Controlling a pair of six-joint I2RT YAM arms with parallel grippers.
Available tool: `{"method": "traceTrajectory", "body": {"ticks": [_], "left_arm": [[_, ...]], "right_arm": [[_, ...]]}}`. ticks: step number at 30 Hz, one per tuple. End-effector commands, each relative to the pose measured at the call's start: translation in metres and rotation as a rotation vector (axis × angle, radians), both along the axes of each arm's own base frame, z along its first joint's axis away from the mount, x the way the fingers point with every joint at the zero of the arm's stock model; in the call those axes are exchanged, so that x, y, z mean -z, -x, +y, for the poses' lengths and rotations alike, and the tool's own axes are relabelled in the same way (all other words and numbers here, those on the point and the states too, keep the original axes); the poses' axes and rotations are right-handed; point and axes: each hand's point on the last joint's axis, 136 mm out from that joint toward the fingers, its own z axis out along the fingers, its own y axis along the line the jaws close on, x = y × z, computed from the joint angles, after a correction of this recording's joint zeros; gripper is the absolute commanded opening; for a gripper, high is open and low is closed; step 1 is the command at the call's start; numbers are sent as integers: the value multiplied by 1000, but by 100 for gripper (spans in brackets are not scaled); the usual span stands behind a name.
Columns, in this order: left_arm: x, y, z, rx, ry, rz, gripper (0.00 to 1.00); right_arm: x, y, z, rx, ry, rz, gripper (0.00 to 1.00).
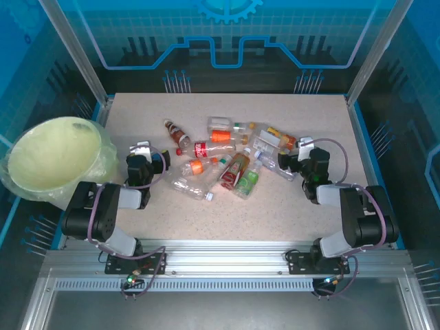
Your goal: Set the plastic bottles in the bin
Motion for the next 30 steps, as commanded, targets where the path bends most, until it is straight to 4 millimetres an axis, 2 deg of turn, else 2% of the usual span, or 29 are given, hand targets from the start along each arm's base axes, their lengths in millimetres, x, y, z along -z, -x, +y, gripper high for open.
{"method": "traceTrajectory", "body": {"ticks": [1, 26, 30], "left_arm": [[-5, -2, 0, 14, -12, -22, 99], [-5, -2, 0, 13, -14, -20, 99], [-5, -3, -5, 43, -14, -17, 99]], "right_arm": [[3, -1, 1, -12, 4, 10, 100], [3, -1, 0, -12, 1, 10, 100], [2, -1, 0, -11, 1, 8, 100]]}}
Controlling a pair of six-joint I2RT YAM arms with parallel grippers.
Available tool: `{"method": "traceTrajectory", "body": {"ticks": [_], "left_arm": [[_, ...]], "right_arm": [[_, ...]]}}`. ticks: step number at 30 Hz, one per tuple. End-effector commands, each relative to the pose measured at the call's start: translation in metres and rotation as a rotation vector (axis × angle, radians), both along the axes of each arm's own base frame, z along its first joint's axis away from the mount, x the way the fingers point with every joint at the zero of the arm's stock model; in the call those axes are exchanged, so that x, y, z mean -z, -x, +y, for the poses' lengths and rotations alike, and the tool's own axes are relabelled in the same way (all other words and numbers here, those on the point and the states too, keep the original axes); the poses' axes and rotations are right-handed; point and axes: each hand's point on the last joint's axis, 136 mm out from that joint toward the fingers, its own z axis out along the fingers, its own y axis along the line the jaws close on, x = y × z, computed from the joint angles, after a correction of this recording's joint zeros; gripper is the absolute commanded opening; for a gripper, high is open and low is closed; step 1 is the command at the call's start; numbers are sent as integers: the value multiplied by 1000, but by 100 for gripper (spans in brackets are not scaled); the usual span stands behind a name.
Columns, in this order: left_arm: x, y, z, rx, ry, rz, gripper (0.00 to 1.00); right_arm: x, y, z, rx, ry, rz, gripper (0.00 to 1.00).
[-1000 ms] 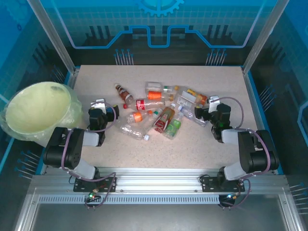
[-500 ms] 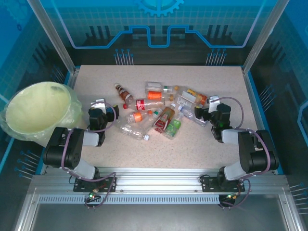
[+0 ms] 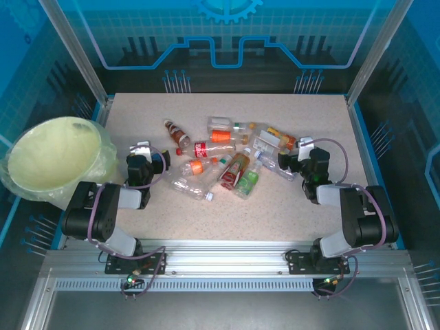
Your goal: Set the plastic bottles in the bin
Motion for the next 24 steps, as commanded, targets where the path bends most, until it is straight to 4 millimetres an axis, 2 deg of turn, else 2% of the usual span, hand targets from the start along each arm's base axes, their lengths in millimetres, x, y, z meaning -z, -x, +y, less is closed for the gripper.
{"method": "traceTrajectory", "body": {"ticks": [1, 6, 8, 13, 16, 17, 21, 24], "left_arm": [[-6, -3, -4, 36, -13, -19, 99], [-8, -2, -11, 78, -15, -21, 99], [-18, -1, -13, 87, -19, -30, 99], [-57, 1, -13, 14, -73, -1, 99], [-83, -1, -19, -17, 1, -25, 99], [-89, -2, -23, -23, 39, -16, 99], [-93, -1, -34, -64, 197, 75, 99], [-85, 3, -48, -72, 336, 167, 99]], "right_arm": [[2, -1, 0, -12, 0, 8, 100], [2, -1, 1, -13, 0, 4, 100], [-2, -1, -3, 9, -2, 3, 100], [-42, 8, -5, 27, -12, 14, 100], [-67, 17, -3, 31, -55, 27, 100], [-68, 22, -1, 27, -73, 58, 100], [-81, 35, 15, -26, -151, 114, 100], [-78, 45, 35, -153, -145, 176, 100]]}}
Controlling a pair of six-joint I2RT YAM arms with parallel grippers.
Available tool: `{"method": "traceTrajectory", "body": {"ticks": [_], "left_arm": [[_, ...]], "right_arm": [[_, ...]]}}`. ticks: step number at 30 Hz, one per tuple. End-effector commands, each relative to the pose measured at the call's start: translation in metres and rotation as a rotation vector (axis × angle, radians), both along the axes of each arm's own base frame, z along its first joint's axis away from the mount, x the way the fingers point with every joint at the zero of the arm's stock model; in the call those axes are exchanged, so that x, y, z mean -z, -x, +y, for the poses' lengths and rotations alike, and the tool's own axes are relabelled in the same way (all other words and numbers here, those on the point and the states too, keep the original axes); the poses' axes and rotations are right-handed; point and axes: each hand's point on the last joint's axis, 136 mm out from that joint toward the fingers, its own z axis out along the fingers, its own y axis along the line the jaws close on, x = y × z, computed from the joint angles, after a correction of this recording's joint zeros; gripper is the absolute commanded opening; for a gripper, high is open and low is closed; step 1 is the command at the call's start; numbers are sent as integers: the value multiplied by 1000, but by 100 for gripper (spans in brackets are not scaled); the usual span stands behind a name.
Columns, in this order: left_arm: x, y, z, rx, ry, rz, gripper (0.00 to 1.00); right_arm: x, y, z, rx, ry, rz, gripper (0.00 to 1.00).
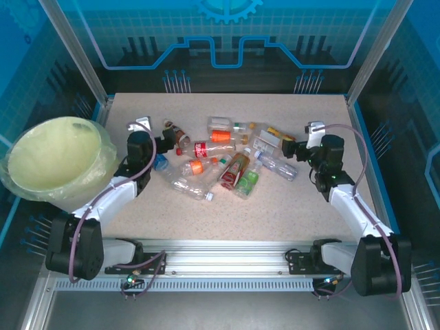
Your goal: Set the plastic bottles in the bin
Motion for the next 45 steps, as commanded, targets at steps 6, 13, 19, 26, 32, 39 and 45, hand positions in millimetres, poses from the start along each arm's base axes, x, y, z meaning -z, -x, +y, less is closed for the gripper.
{"method": "traceTrajectory", "body": {"ticks": [6, 13, 19, 26, 32, 39, 45], "left_arm": [[38, 32, -33, 18, 352, 300, 99], [29, 45, -55, 158, 380, 327, 99], [19, 51, -56, 200, 366, 250, 99], [9, 55, -73, 314, 376, 243, 99], [13, 59, -72, 301, 383, 273, 99], [3, 61, -98, 396, 513, 294, 99], [-34, 73, -150, 609, 556, 239, 99]], "right_arm": [[67, 38, 22, -169, 118, 363, 100], [113, 53, 31, -281, 163, 609, 99], [145, 55, 30, -320, 263, 707, 97], [166, 44, 24, -326, 422, 760, 95], [180, 58, 39, -399, 448, 816, 79], [147, 61, 39, -329, 425, 753, 53], [72, 59, 58, -277, 269, 539, 47]]}}
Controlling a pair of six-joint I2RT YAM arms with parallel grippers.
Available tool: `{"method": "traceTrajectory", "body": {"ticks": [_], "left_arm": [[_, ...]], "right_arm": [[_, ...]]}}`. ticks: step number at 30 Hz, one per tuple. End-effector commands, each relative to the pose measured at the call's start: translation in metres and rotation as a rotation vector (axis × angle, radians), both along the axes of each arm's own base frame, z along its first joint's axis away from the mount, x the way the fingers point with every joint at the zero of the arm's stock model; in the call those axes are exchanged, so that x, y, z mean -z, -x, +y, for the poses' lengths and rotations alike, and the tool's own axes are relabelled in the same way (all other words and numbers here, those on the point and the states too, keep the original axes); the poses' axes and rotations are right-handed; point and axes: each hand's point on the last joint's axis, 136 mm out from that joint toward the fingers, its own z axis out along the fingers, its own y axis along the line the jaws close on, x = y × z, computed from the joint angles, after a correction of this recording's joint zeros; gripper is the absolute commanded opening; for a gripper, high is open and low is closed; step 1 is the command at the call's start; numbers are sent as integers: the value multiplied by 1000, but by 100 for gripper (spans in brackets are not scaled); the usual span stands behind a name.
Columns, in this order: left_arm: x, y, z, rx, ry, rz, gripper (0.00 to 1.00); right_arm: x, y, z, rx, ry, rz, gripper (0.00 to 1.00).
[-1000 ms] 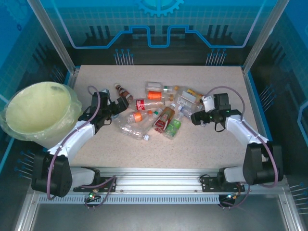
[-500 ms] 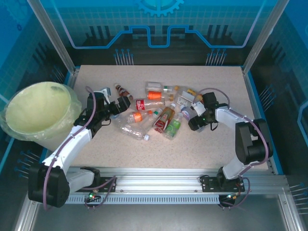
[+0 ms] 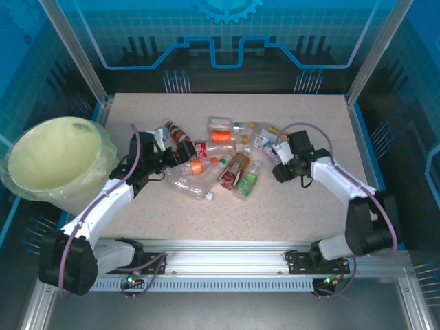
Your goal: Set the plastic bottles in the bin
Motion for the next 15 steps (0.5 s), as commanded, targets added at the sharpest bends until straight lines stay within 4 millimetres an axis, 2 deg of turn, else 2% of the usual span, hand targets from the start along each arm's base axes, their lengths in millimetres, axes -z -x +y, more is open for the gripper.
{"method": "traceTrajectory", "body": {"ticks": [1, 6, 9, 10, 15], "left_arm": [[-46, 6, -43, 159, 120, -100, 99], [-86, 19, -86, 331, 223, -207, 99], [-93, 24, -100, 381, 163, -253, 99], [-94, 22, -101, 375, 158, -257, 99], [-101, 11, -108, 342, 249, -255, 99]], "right_arm": [[-46, 5, 25, 24, -175, -94, 47], [-105, 21, 79, -92, -514, -185, 46], [-129, 26, 104, -124, -651, -202, 44], [-126, 31, 113, -139, -685, -181, 44], [-135, 42, 152, -199, -815, -150, 44]]}}
